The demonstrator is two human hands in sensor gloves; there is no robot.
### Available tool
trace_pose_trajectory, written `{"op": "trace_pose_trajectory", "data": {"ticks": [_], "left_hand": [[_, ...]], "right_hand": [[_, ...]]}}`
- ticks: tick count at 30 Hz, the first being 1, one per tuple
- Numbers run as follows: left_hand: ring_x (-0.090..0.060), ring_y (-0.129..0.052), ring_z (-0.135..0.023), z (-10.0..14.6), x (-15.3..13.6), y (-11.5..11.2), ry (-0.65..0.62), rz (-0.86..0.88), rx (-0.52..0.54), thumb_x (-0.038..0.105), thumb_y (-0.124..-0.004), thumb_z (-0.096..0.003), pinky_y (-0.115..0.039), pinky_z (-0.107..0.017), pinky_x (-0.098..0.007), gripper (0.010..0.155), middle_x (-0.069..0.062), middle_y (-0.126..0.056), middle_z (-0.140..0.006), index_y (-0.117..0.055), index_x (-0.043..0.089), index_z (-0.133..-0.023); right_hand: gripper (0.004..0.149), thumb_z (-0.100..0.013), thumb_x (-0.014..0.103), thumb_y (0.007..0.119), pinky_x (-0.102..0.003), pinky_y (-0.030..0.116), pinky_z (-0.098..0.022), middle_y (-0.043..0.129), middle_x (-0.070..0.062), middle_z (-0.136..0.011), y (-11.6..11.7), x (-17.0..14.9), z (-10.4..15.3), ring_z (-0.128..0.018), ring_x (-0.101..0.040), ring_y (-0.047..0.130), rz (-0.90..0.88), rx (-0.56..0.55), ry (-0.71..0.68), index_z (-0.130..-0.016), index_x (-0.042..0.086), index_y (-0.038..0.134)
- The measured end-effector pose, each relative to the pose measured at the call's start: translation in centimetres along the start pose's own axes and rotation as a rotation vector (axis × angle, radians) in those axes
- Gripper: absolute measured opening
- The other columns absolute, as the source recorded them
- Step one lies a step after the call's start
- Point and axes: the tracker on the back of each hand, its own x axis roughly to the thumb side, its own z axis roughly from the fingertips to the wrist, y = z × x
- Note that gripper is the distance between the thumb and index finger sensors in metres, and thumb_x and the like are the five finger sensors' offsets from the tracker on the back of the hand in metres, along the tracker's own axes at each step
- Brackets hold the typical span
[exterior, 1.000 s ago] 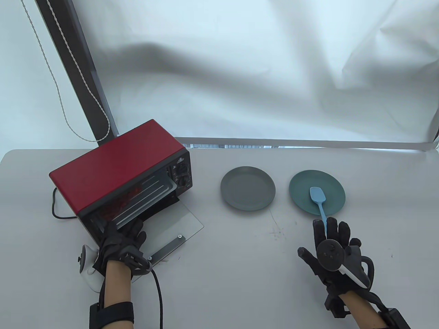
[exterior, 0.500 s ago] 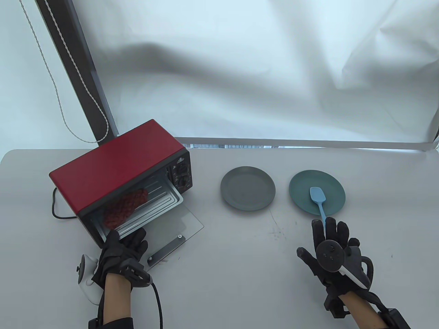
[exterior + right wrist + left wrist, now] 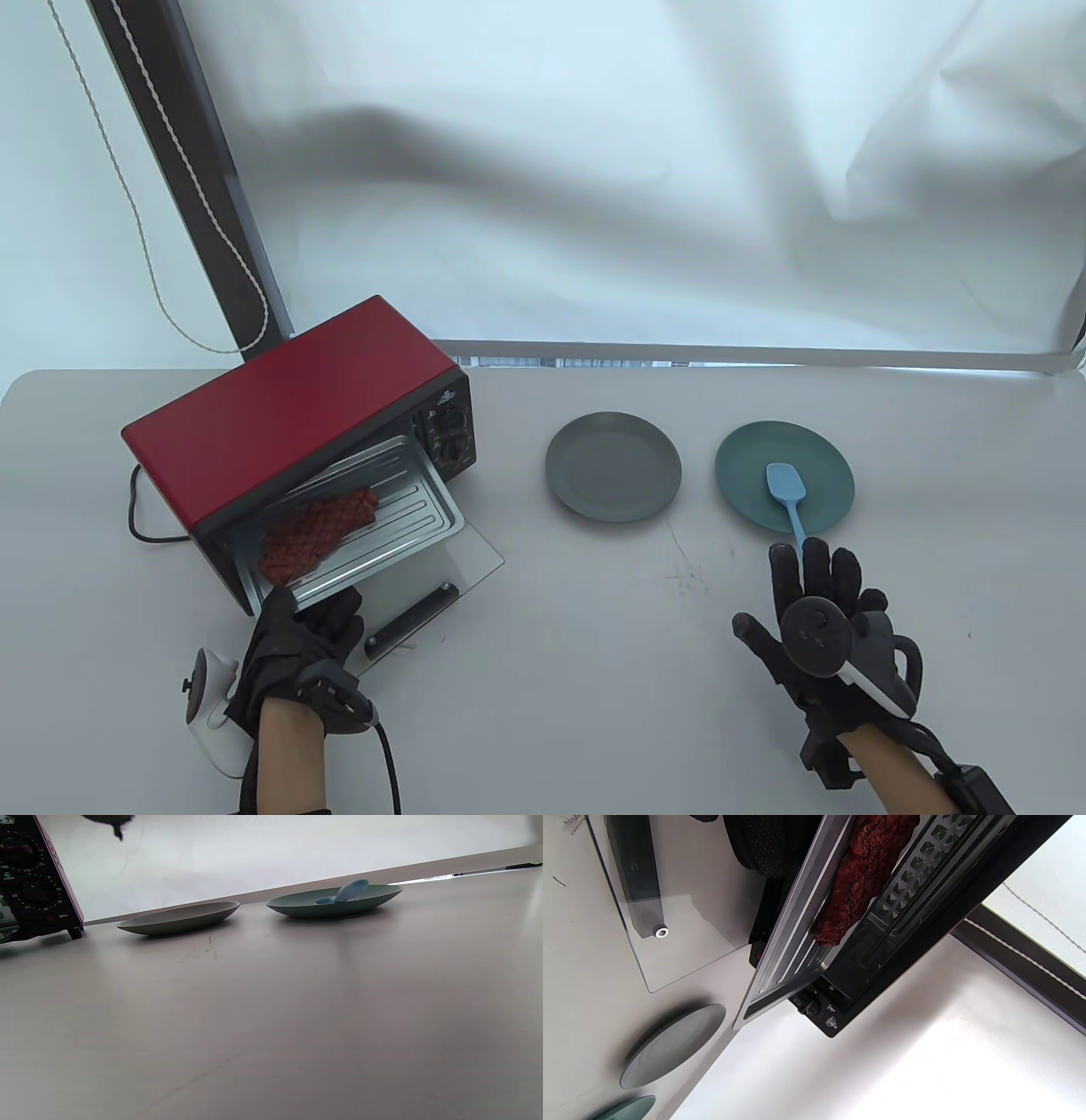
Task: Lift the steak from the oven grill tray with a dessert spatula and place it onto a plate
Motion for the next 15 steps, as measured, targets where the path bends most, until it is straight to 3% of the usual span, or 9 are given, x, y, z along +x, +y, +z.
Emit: {"op": "trace_pose_trajectory", "data": {"ticks": [7,15], "left_hand": [[-0.03,-0.071,-0.096,0.2,-0.2,0.1,0.006,0.006,0.007,0.052,-0.04,-0.075,-0.047,-0.078,-0.063,0.049,-0.008,-0.063,-0.108,-0.043,0.017,-0.109],[-0.029,-0.072,-0.095,0.3,-0.8,-1.6,0.035,-0.034,-0.051,0.053,-0.042,-0.0747,-0.048,-0.077,-0.062,0.049,-0.007,-0.065,-0.107,-0.046,0.017,-0.108]], "right_hand": [[0.088,-0.063,0.064,0.055,-0.082,0.018,-0.07,-0.008,-0.03,-0.12,-0.1,0.0,0.1,-0.109,-0.061,0.002,-0.005,-0.007,0.002,-0.112,0.022,-0.004],[0.088,-0.063,0.063,0.055,-0.081,0.018,-0.07,-0.009,-0.03,-0.12,-0.2,0.0,0.1,-0.109,-0.062,0.002,-0.006,-0.009,-0.003,-0.112,0.022,-0.004]]}}
